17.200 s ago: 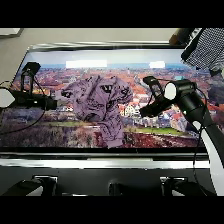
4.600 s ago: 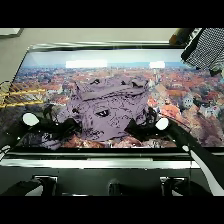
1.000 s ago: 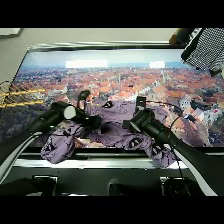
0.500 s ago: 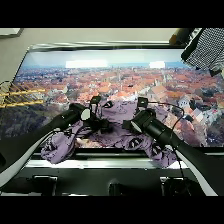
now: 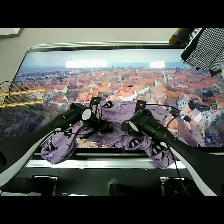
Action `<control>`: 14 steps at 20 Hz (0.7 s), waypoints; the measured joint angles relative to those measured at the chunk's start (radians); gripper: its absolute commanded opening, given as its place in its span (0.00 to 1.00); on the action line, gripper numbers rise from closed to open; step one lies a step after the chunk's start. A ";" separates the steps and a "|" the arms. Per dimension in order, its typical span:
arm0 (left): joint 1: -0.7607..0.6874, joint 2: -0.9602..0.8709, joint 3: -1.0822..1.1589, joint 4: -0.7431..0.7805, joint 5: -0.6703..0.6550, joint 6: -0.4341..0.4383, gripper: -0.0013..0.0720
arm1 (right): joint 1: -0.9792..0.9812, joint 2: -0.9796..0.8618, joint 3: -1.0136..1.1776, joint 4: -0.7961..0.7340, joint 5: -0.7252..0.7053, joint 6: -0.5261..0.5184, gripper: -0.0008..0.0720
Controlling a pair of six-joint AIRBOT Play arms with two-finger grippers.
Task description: Fold the clothes and pants, and hang the long-sleeved shirts on hangers.
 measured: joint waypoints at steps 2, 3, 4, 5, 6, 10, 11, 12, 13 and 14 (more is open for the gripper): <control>0.001 0.000 0.004 0.001 -0.005 -0.002 0.05 | 0.000 -0.017 0.002 -0.014 0.000 0.024 0.05; 0.003 0.002 0.013 0.003 -0.013 -0.001 0.05 | 0.000 -0.016 0.008 -0.019 0.004 0.030 0.05; 0.005 0.007 0.029 0.011 -0.031 -0.001 0.05 | 0.000 -0.008 0.016 -0.024 0.017 0.029 0.05; 0.007 0.014 0.049 0.027 -0.054 -0.001 0.05 | 0.000 0.005 0.028 -0.028 0.034 0.021 0.05; 0.008 0.025 0.075 0.043 -0.087 -0.001 0.05 | 0.000 0.024 0.047 -0.031 0.056 0.001 0.05; 0.010 0.114 0.211 0.133 -0.249 0.015 0.05 | 0.000 0.099 0.217 -0.032 0.230 -0.135 0.05; 0.010 0.141 0.246 0.145 -0.289 0.022 0.05 | 0.000 0.110 0.280 -0.031 0.279 -0.170 0.05; 0.010 0.171 0.283 0.156 -0.332 0.026 0.05 | 0.000 0.119 0.353 -0.027 0.327 -0.205 0.05; 0.010 0.201 0.319 0.165 -0.375 0.030 0.05 | 0.000 0.124 0.422 -0.019 0.366 -0.232 0.05; 0.010 0.230 0.348 0.172 -0.415 0.033 0.05 | 0.000 0.129 0.498 -0.010 0.406 -0.255 0.05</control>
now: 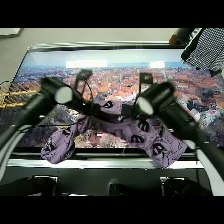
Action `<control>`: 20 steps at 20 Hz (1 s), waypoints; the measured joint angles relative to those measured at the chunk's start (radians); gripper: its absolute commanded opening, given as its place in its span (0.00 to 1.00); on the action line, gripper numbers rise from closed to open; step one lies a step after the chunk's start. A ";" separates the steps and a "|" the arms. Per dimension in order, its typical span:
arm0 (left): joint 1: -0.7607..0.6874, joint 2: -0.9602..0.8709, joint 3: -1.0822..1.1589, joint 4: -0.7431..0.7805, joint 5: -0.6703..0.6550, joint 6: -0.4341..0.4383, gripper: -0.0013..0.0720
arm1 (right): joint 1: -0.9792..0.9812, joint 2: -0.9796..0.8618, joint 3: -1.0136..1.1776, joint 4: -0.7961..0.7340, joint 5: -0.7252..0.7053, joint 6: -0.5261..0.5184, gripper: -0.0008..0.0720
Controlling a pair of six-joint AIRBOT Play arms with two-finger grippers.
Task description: Fold the clothes and pants, and hang the long-sleeved shirts on hangers.
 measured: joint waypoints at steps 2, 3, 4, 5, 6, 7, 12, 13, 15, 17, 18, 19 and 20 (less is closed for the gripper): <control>0.000 0.060 0.053 0.008 -0.079 0.002 0.05 | 0.000 0.006 0.136 0.011 0.072 -0.029 0.05; 0.000 0.090 0.072 0.009 -0.116 -0.002 0.05 | 0.000 0.007 0.200 0.021 0.108 -0.039 0.05; 0.000 0.116 0.087 0.010 -0.147 -0.010 0.05 | 0.000 0.009 0.253 0.032 0.137 -0.045 0.05; 0.000 0.142 0.099 0.010 -0.177 -0.021 0.05 | 0.000 0.010 0.300 0.044 0.165 -0.051 0.05; 0.000 0.161 0.106 0.009 -0.203 -0.029 0.05 | 0.000 0.011 0.333 0.054 0.185 -0.055 0.05; 0.000 0.175 0.111 0.007 -0.225 -0.039 0.05 | 0.000 0.009 0.357 0.062 0.205 -0.059 0.05; 0.000 0.207 0.005 -0.026 -0.233 -0.077 0.05 | 0.002 -0.009 0.266 0.069 0.205 -0.103 0.05; 0.000 0.208 -0.051 -0.037 -0.200 -0.080 0.05 | 0.002 -0.010 0.194 0.068 0.176 -0.102 0.05; 0.005 0.200 -0.164 -0.076 -0.110 -0.089 0.05 | 0.002 -0.010 0.045 0.070 0.080 -0.079 0.05; 0.013 0.175 -0.250 -0.114 -0.018 -0.095 0.38 | 0.002 -0.015 -0.085 0.078 -0.045 -0.034 0.05; 0.020 0.154 -0.282 -0.136 0.026 -0.095 0.66 | 0.002 -0.023 -0.132 0.084 -0.101 -0.011 0.05; 0.030 0.133 -0.304 -0.155 0.060 -0.095 0.70 | 0.002 -0.035 -0.169 0.089 -0.150 0.008 0.05; 0.045 0.118 -0.319 -0.173 0.089 -0.086 0.72 | 0.002 -0.049 -0.193 0.093 -0.188 0.023 0.05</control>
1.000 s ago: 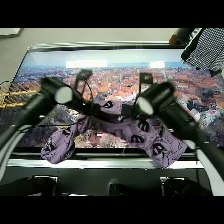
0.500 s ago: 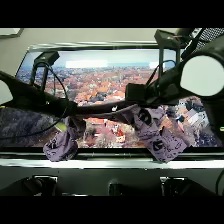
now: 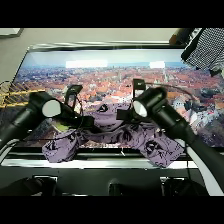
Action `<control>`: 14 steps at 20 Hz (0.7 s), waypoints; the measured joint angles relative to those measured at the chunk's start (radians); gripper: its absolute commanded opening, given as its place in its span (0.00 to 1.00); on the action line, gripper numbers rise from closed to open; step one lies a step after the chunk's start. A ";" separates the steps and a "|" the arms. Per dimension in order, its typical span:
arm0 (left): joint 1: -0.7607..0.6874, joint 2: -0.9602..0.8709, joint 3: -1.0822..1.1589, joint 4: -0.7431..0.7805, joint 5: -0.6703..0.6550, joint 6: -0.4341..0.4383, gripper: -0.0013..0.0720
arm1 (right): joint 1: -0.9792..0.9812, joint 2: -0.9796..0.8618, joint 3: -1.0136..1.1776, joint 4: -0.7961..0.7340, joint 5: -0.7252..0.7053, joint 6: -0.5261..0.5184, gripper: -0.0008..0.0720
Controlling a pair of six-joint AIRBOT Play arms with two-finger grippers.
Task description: Fold the clothes and pants, and hang the long-sleeved shirts on hangers.
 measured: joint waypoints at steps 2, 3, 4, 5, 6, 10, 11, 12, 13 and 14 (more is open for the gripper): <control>0.066 -0.013 -0.019 -0.029 0.036 0.020 0.84 | 0.000 -0.023 -0.031 0.008 -0.058 0.019 0.05; 0.124 -0.008 -0.026 -0.031 0.041 0.041 0.84 | 0.000 -0.030 -0.040 0.011 -0.076 0.025 0.05; 0.201 0.005 -0.030 -0.034 0.038 0.070 0.84 | 0.000 -0.034 -0.047 0.011 -0.088 0.026 0.05; 0.287 0.024 -0.033 -0.034 0.035 0.107 0.84 | 0.000 -0.038 -0.051 0.014 -0.095 0.029 0.05; 0.385 0.042 -0.035 -0.026 0.033 0.151 0.84 | 0.000 -0.040 -0.055 0.018 -0.097 0.029 0.05; 0.831 0.087 -0.039 0.035 0.040 0.364 0.84 | 0.000 -0.045 -0.061 0.034 -0.084 0.018 0.05; 0.936 0.090 -0.039 0.042 0.049 0.394 0.84 | 0.000 -0.045 -0.062 0.037 -0.079 0.018 0.05; 1.026 0.092 -0.039 0.047 0.060 0.403 0.84 | 0.000 -0.045 -0.062 0.040 -0.077 0.016 0.05; 1.113 0.091 -0.038 0.049 0.069 0.405 0.84 | 0.000 -0.045 -0.063 0.042 -0.073 0.014 0.05; 1.198 0.081 -0.031 0.048 0.080 0.411 0.84 | 0.000 -0.045 -0.063 0.044 -0.069 0.013 0.05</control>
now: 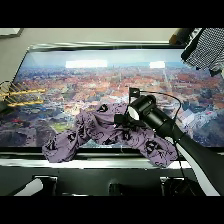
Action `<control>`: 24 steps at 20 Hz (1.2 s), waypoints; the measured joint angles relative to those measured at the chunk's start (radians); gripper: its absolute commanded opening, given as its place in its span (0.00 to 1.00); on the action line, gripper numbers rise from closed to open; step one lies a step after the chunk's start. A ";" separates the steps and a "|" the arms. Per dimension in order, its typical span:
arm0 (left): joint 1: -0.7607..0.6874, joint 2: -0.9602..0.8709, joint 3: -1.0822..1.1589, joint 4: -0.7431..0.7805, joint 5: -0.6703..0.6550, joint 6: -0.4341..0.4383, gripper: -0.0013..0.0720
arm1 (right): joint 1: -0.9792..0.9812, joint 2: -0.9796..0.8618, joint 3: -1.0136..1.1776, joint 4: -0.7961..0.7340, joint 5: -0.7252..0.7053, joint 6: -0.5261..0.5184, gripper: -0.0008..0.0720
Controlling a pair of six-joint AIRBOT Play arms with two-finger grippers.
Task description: Fold the clothes and pants, and hang the long-sleeved shirts on hangers.
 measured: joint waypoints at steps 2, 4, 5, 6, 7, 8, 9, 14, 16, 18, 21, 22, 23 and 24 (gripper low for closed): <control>0.155 -0.040 0.033 -0.004 0.010 0.020 0.84 | 0.000 0.000 0.000 0.001 0.008 -0.003 0.05; 0.299 -0.110 0.104 -0.029 0.007 0.065 0.84 | 0.000 0.000 0.000 0.004 0.013 -0.003 0.05; 0.362 -0.154 0.149 -0.041 -0.002 0.102 0.84 | 0.000 0.000 0.000 0.004 0.014 -0.003 0.05; 0.410 -0.196 0.191 -0.048 -0.014 0.147 0.84 | 0.000 0.000 0.000 0.004 0.014 -0.004 0.05; 0.454 -0.240 0.234 -0.054 -0.023 0.205 0.84 | 0.000 0.000 0.000 0.004 0.016 -0.003 0.05; 0.485 -0.278 0.270 -0.060 -0.027 0.263 0.84 | 0.000 0.000 0.000 0.004 0.023 -0.004 0.05; 0.512 -0.318 0.306 -0.069 -0.023 0.317 0.84 | 0.000 -0.001 0.000 0.004 0.029 -0.004 0.05; 0.547 -0.491 0.410 -0.103 0.005 0.546 0.81 | 0.000 -0.001 0.000 -0.001 0.057 -0.003 0.05; 0.533 -0.548 0.423 -0.103 0.011 0.642 0.81 | 0.000 -0.001 0.000 -0.004 0.059 -0.002 0.05; 0.510 -0.597 0.430 -0.104 0.014 0.706 0.81 | 0.000 -0.001 0.000 -0.004 0.061 0.004 0.05; 0.478 -0.663 0.435 -0.103 0.019 0.753 0.81 | 0.000 -0.001 0.000 -0.005 0.066 0.005 0.05; 0.468 -0.680 0.436 -0.103 0.019 0.762 0.81 | 0.000 -0.001 0.000 -0.005 0.066 0.005 0.05; 0.460 -0.695 0.436 -0.103 0.019 0.768 0.81 | 0.000 -0.001 0.000 -0.005 0.066 0.005 0.05; 0.452 -0.708 0.436 -0.101 0.019 0.772 0.81 | 0.000 -0.001 0.000 -0.005 0.066 0.005 0.05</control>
